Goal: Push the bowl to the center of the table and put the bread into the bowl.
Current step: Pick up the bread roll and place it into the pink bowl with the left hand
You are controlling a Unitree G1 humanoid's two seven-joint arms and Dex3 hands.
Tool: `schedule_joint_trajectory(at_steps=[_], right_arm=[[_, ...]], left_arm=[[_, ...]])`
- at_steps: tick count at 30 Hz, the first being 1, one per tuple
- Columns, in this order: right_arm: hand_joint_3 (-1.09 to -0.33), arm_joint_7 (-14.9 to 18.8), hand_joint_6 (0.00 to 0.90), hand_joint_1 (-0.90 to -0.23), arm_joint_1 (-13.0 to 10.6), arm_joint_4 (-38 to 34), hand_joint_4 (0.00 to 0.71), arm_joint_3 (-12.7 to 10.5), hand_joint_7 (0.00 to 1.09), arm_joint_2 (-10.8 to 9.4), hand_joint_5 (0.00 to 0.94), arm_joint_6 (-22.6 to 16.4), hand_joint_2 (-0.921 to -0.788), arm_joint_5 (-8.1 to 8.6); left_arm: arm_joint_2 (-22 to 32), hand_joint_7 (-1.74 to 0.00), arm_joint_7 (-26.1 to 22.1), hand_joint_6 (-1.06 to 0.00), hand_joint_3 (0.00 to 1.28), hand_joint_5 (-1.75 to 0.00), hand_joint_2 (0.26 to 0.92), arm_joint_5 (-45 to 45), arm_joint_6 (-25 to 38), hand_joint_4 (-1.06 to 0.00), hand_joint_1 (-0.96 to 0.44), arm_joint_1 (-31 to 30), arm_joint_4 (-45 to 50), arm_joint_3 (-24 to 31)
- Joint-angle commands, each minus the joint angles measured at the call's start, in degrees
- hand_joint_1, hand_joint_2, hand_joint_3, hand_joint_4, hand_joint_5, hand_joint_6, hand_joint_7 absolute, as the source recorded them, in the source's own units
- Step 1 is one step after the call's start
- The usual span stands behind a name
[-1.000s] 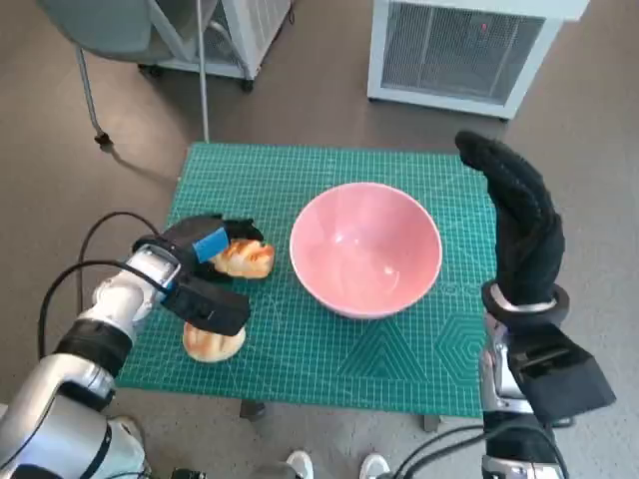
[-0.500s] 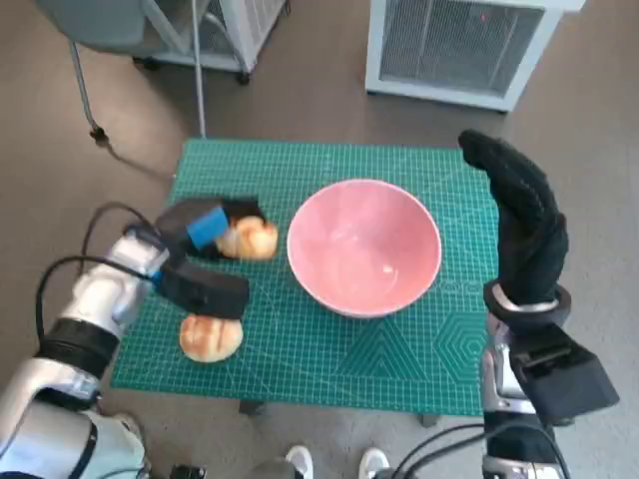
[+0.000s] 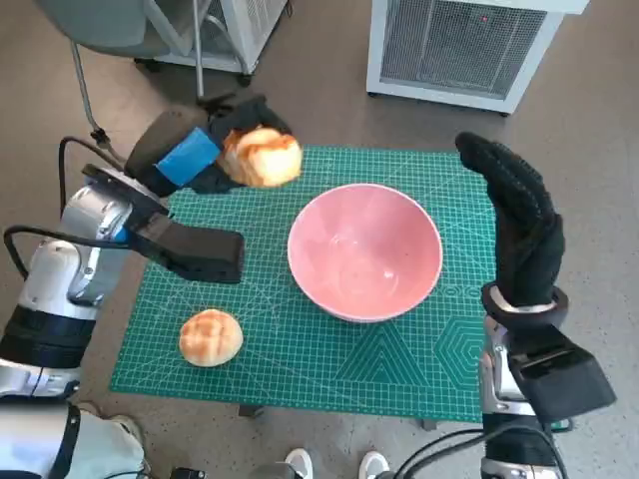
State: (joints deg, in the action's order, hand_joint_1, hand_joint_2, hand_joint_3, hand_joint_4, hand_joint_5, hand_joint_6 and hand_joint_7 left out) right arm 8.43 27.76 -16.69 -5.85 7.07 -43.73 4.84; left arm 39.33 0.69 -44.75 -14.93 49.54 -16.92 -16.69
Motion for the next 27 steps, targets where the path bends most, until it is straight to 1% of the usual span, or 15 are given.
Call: schedule_joint_trajectory(at_steps=[1,3,6,12,14,16,18,19,22,27], right_arm=[[-0.824,0.22,-0.001,-0.517,-1.03,-0.32,0.277,-0.09,0.60,0.31,0.016,0.63,-0.921,0.33],[-0.824,0.24,-0.001,-0.517,-1.04,-0.32,0.277,-0.08,0.60,0.31,0.016,0.57,-0.921,0.37],[-0.824,0.18,-0.001,-0.518,-1.10,-0.15,0.277,0.02,0.60,0.21,0.016,0.56,-0.921,0.30],[-0.825,0.16,-0.001,-0.518,-1.50,0.30,0.276,0.20,0.60,0.00,0.016,0.55,-0.921,0.29],[-0.824,0.08,-0.001,-0.519,-1.74,0.57,0.276,0.25,0.60,-0.05,0.016,0.52,-0.921,0.15],[-0.823,0.01,-0.001,-0.520,-1.95,0.79,0.277,0.28,0.60,-0.11,0.016,0.48,-0.921,0.04],[-0.823,-0.02,-0.001,-0.520,-2.16,1.02,0.277,0.23,0.60,-0.06,0.017,0.52,-0.921,0.02],[-0.823,-0.07,-0.001,-0.520,-2.27,1.18,0.277,0.23,0.60,-0.07,0.017,0.58,-0.921,-0.04],[-0.824,-0.10,-0.001,-0.520,-2.51,1.36,0.277,0.15,0.60,-0.07,0.016,0.65,-0.921,0.06],[-0.821,-0.05,-0.001,-0.521,-2.78,1.27,0.277,-0.09,0.60,-0.06,0.017,0.67,-0.921,0.50]], left_arm=[[-2.90,-1.20,-1.05,-0.64,0.03,-1.04,0.920,-1.75,0.10,-0.75,0.00,1.80,4.19,-1.35],[-3.76,-1.21,-0.66,-0.64,0.03,-1.04,0.920,-3.34,-0.13,-0.75,0.00,2.15,4.56,-2.33],[-5.60,-1.20,0.42,-0.65,0.03,-1.06,0.920,-5.88,-2.32,-0.74,0.00,3.38,3.35,-4.98],[-8.26,-1.14,1.88,-0.69,0.02,-1.03,0.907,-8.58,-6.30,-0.78,0.00,5.01,-0.63,-8.67],[-8.95,-1.14,2.22,-0.70,0.02,-1.02,0.906,-9.30,-7.44,-0.78,0.00,5.41,-2.53,-9.88],[-9.54,-1.19,2.73,-0.70,0.02,-1.01,0.914,-9.83,-8.61,-0.76,0.00,5.69,-4.69,-10.91],[-10.25,-1.17,2.82,-0.69,0.02,-1.05,0.917,-10.20,-9.49,-0.74,0.00,5.94,-6.89,-11.85],[-10.49,-1.12,2.74,-0.68,0.04,-1.12,0.918,-10.37,-9.78,-0.73,0.00,6.04,-7.71,-12.21],[-11.34,-1.04,1.24,-0.66,0.06,-1.24,0.920,-10.89,-9.89,-0.70,0.00,6.23,-9.93,-13.59],[-13.16,-1.00,-0.97,-0.64,0.09,-1.35,0.921,-10.95,-8.74,-0.65,0.00,6.09,-13.24,-14.88]])
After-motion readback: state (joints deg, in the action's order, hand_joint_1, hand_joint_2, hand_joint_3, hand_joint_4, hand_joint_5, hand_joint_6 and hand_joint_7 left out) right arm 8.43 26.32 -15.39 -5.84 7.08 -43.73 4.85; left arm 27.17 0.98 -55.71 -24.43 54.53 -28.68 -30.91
